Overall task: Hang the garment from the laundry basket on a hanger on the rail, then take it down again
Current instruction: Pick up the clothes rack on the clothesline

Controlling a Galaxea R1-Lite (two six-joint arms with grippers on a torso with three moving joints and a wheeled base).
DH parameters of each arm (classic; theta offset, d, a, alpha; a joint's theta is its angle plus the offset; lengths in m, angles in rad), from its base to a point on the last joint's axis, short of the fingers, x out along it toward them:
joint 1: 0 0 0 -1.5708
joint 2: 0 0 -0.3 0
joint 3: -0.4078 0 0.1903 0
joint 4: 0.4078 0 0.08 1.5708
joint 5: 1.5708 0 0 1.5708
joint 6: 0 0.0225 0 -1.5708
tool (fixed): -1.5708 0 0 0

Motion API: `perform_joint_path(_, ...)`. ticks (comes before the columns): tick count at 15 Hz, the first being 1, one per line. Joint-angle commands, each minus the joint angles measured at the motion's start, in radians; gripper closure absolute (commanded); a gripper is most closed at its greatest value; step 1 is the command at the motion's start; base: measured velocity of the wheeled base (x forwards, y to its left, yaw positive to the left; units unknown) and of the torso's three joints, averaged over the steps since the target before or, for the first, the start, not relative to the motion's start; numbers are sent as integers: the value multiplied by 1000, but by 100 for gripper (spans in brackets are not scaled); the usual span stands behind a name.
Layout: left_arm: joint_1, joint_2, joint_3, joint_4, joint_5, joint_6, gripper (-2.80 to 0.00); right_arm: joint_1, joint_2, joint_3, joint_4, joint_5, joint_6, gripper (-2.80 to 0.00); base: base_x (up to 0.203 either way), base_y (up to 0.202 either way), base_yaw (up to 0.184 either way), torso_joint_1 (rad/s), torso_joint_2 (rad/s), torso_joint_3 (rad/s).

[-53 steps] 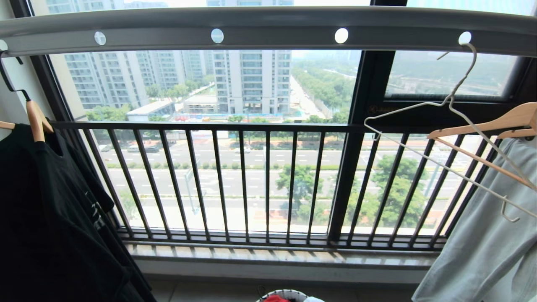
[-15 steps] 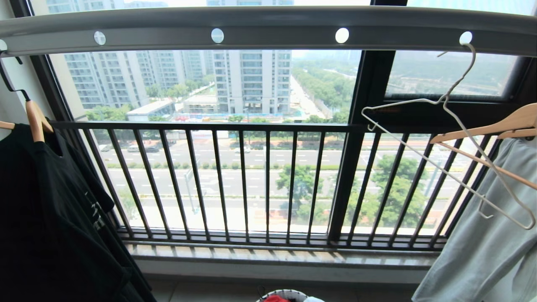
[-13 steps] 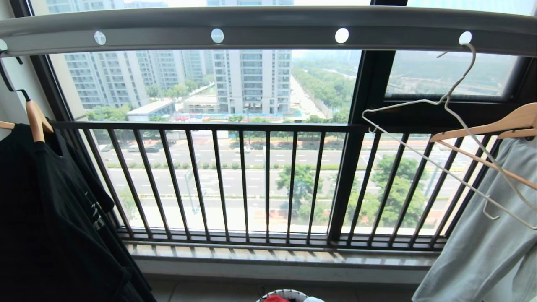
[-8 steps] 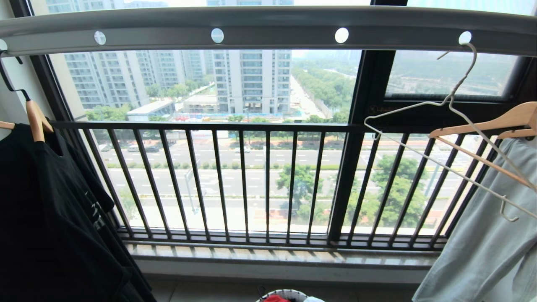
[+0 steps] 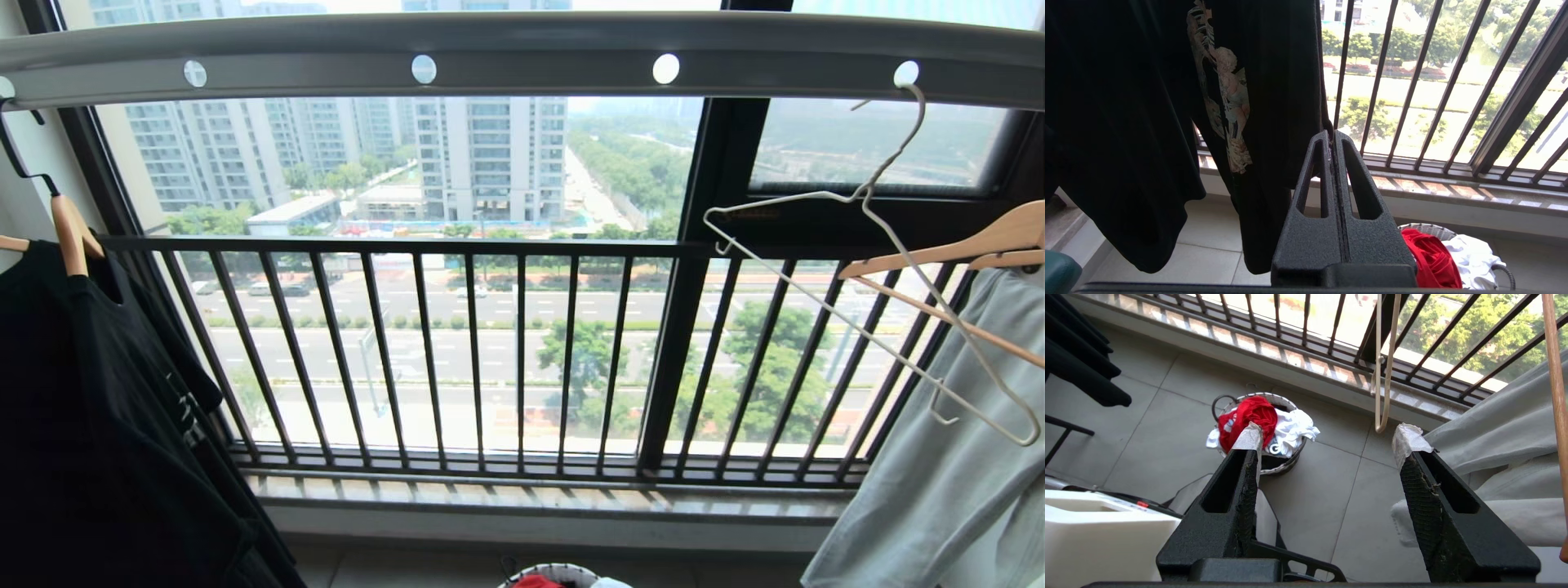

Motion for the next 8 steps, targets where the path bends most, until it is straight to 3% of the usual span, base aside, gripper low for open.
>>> perform_joint_path(1, 0, 0, 0, 0, 0, 0, 0, 1, 32, 19, -50, 7, -9, -280, 0, 0, 0, 0, 0, 0)
perform_joint_path(4, 0, 0, 0, 0, 0, 0, 0, 0, 79, 42, -83, 15, -39, -280, 0, 0, 0, 0, 0, 0)
perform_joint_path(8, 0, 0, 0, 0, 0, 0, 0, -1, 134, 91, -240, 13, -53, -280, 0, 0, 0, 0, 0, 0)
